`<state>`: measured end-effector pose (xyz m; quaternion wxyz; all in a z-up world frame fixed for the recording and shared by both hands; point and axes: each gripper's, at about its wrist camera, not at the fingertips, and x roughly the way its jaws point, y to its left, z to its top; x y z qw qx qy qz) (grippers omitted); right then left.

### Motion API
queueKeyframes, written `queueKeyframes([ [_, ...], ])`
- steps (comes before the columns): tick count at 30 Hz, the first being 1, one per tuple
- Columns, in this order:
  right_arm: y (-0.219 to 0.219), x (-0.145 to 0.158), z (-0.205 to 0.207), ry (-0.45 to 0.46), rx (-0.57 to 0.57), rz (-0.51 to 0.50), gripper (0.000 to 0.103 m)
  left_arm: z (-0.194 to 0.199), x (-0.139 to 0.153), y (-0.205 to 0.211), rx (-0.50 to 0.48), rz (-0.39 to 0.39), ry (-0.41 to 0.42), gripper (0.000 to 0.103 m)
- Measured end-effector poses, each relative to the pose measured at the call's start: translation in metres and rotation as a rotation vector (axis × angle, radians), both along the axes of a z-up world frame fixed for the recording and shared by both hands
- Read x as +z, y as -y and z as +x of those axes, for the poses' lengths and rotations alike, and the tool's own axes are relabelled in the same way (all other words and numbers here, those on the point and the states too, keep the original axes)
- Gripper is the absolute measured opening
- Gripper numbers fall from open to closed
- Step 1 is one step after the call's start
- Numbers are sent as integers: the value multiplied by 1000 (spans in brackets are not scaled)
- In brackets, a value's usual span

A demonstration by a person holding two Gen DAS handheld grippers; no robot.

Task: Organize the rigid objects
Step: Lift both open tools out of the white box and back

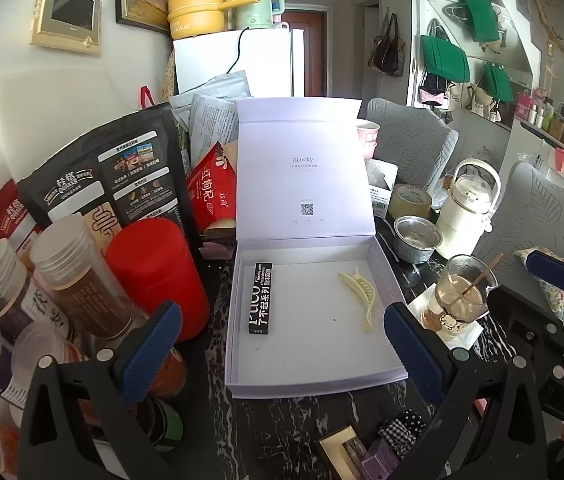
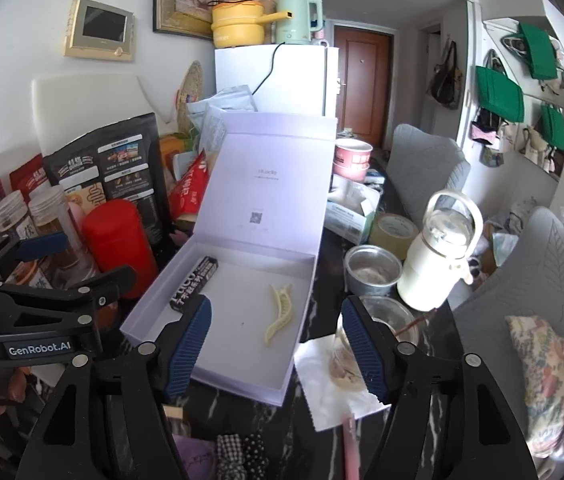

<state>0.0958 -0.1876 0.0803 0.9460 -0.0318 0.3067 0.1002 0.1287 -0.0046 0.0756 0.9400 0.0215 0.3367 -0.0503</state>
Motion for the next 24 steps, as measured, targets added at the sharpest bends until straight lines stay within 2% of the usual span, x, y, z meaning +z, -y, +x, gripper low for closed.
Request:
queueKeyframes([
  [10, 3, 9, -36, 39, 8, 2, 75, -40, 10, -4, -4, -10, 32, 103],
  [24, 3, 5, -87, 68, 19, 3, 76, -87, 5, -8, -15, -23, 39, 103],
])
